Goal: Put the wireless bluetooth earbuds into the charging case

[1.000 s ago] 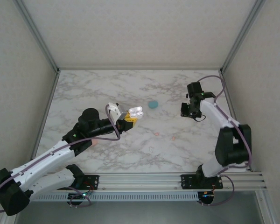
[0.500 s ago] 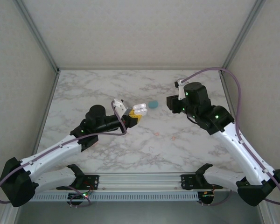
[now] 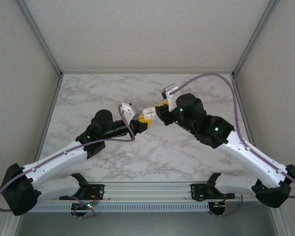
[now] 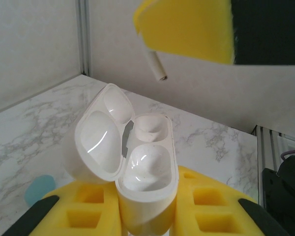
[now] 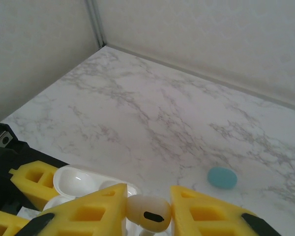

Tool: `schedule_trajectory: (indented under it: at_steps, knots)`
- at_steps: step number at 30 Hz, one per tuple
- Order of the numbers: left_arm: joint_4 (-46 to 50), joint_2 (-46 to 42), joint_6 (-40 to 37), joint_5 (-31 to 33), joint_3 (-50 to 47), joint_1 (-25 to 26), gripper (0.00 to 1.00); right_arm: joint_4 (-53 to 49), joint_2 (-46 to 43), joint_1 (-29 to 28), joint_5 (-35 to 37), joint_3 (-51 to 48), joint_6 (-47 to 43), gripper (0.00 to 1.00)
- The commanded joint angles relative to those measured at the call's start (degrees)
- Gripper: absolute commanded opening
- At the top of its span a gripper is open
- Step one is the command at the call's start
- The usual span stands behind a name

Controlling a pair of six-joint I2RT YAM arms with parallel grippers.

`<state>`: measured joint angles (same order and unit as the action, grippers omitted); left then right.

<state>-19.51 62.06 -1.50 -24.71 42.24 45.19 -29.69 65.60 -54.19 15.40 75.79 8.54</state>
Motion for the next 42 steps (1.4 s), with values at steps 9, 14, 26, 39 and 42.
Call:
schedule_trajectory:
  at_steps: [9, 14, 26, 39, 42]
  knots:
    - [-1.77, 0.05, 0.55, 0.93, 2.23, 0.87, 0.16, 4.28, 0.9, -0.99, -1.74, -0.39, -1.79, 0.27]
    - [-1.51, -0.1, 0.62, 1.07, 2.59, 0.87, 0.17, 4.04, 0.23, -0.98, -3.89, -1.49, -2.16, 0.27]
    - [-2.03, -0.62, 1.46, 1.48, 2.59, 0.95, 0.17, 3.56, 0.1, -0.95, -3.38, -3.39, -4.66, 0.27]
    - [-2.56, -1.07, 1.82, 2.23, 2.59, 0.95, 0.17, 1.47, -0.07, -0.95, -9.34, -3.75, -6.1, 0.33]
    - [-2.74, -1.17, 1.51, 2.21, 2.59, 0.95, 0.17, 0.29, -0.31, -0.92, -9.94, -3.61, -5.6, 0.36]
